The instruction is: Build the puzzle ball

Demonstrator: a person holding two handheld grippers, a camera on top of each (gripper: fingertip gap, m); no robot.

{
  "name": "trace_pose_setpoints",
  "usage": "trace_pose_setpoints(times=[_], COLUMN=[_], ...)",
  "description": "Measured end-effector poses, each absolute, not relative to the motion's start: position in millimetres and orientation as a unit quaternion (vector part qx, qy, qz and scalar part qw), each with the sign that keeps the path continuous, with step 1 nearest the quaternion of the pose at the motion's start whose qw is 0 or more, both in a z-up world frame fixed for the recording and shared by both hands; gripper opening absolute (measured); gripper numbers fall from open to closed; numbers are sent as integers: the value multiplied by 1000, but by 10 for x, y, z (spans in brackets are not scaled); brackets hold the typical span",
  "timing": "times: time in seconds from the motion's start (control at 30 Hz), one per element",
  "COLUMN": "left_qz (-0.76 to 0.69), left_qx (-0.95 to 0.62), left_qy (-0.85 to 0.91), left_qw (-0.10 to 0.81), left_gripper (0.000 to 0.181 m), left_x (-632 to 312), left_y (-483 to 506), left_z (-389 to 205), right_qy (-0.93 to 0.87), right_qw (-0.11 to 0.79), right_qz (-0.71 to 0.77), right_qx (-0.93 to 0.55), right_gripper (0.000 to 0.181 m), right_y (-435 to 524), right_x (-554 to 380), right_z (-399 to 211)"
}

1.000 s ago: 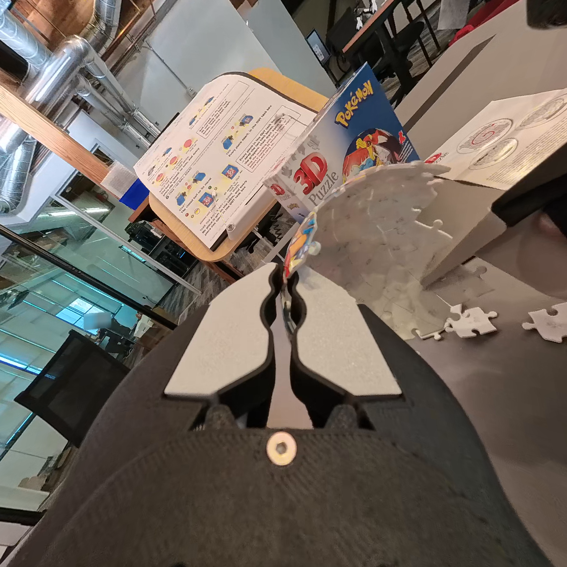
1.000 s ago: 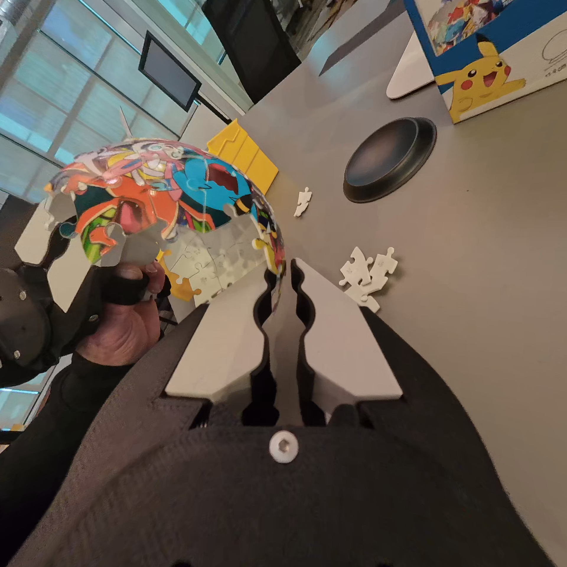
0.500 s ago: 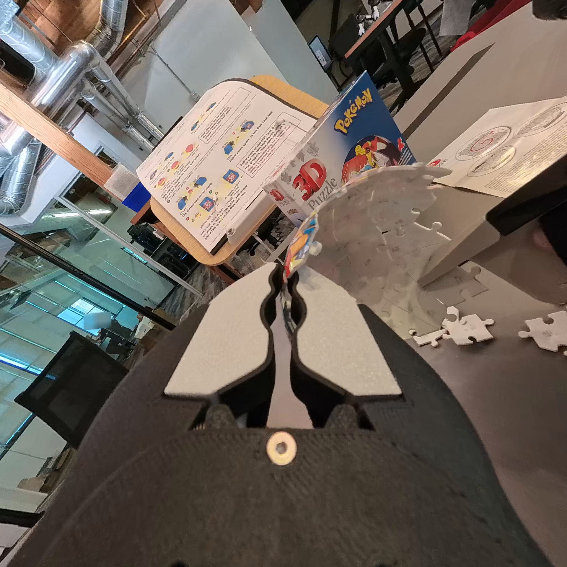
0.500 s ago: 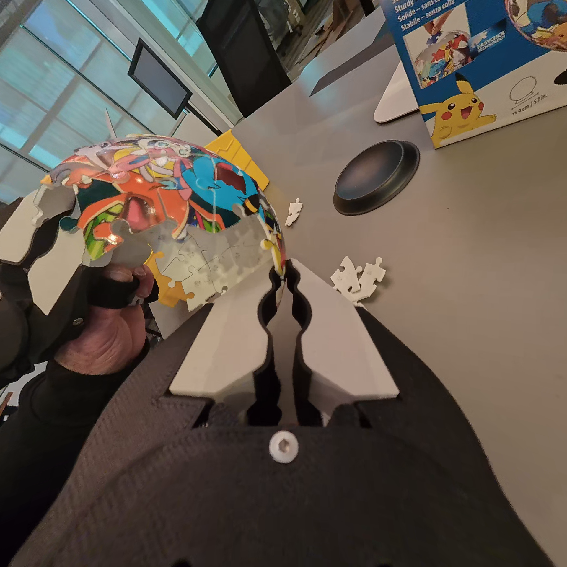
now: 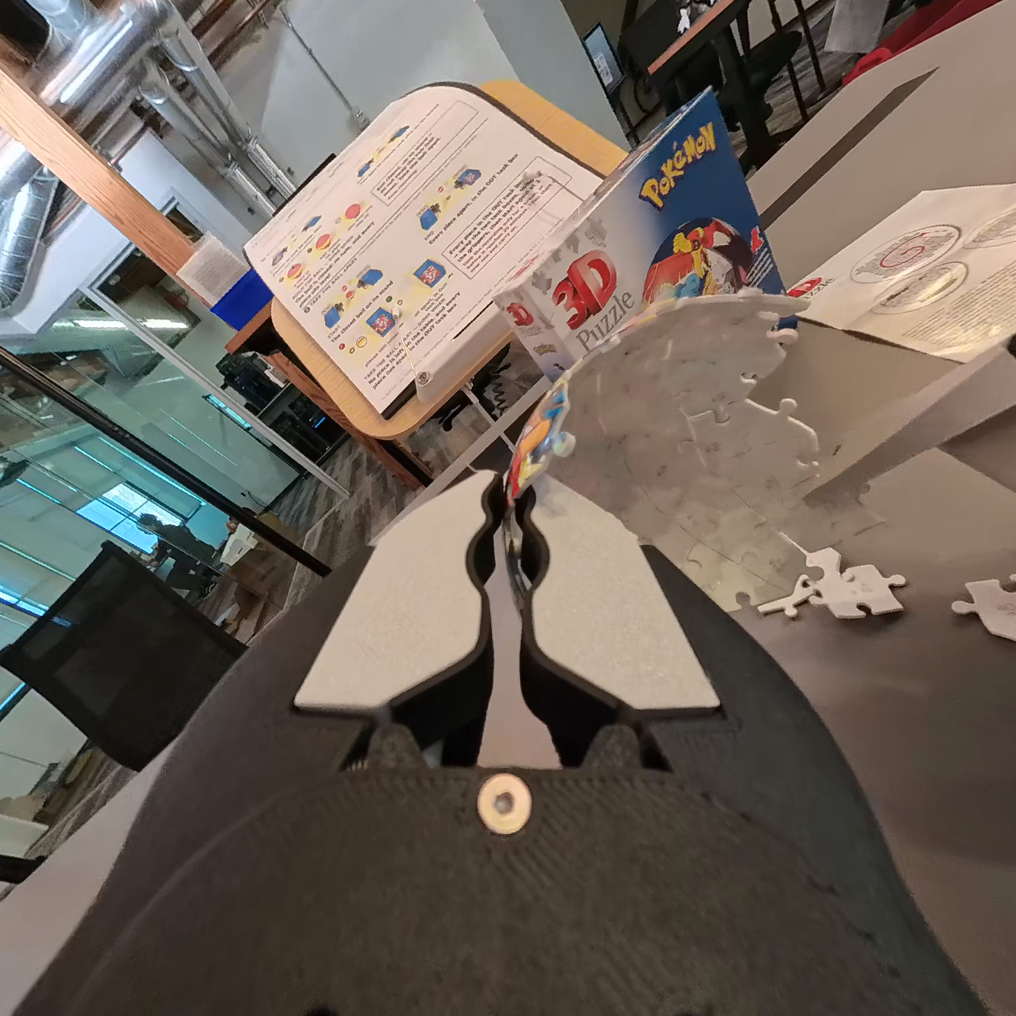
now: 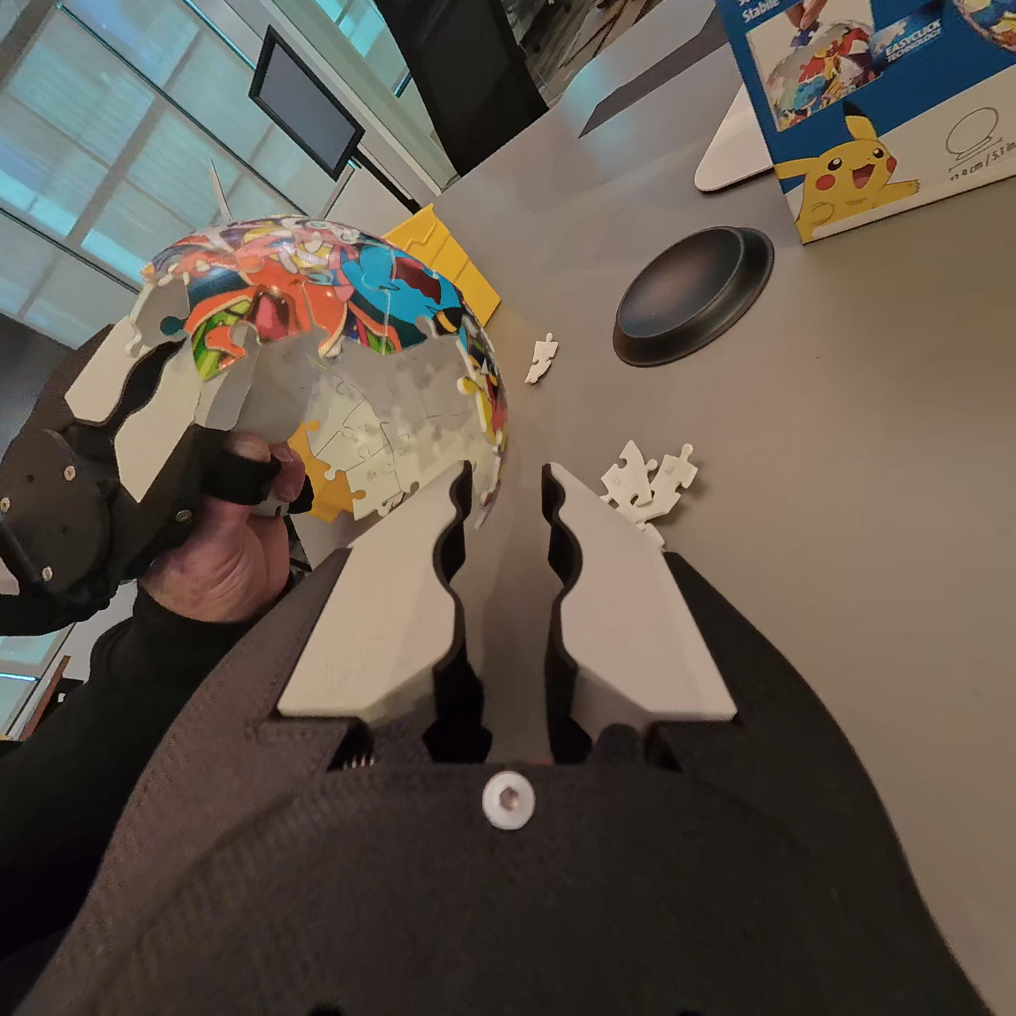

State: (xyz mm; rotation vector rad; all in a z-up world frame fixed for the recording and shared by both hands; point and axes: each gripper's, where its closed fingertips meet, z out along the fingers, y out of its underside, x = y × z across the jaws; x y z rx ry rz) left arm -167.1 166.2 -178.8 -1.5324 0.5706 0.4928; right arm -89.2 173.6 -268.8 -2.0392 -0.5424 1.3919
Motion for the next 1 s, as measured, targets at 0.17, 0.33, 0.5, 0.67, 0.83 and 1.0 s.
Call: trace_pose_setpoints(times=[0.17,0.33,0.5,0.67,0.83,1.0], left_qz=[201,172,131,113,91,92], left_qx=[-695,-722,-754,-769,-785,-790], left_qy=[233,190,147,113,84,91], left_qw=[650,643,627,619,607,599], left_gripper=[4,3,3,4,4,4], left_x=[-1750,-1891,-1984,-2083,-2178,-2121], left_y=[1680,1702,1729,1717,1683,1649], left_z=[-1849,-1933,-2062,-2119,-2185,-2187], right_qy=[-213,-222,-229,-243,-259,-337], right_qw=[304,311,306,300,311,355], right_qz=[511,490,482,471,475,454], right_qx=[-775,-784,-789,-793,-781,-745], right_gripper=[24,27,30,28,31,34], right_y=[1735,1781,1815,1821,1847,1886], right_x=[-896,-851,-795,-771,-803,-991], right_z=[-2730,-2743,-2741,-2762,-2693,-2505])
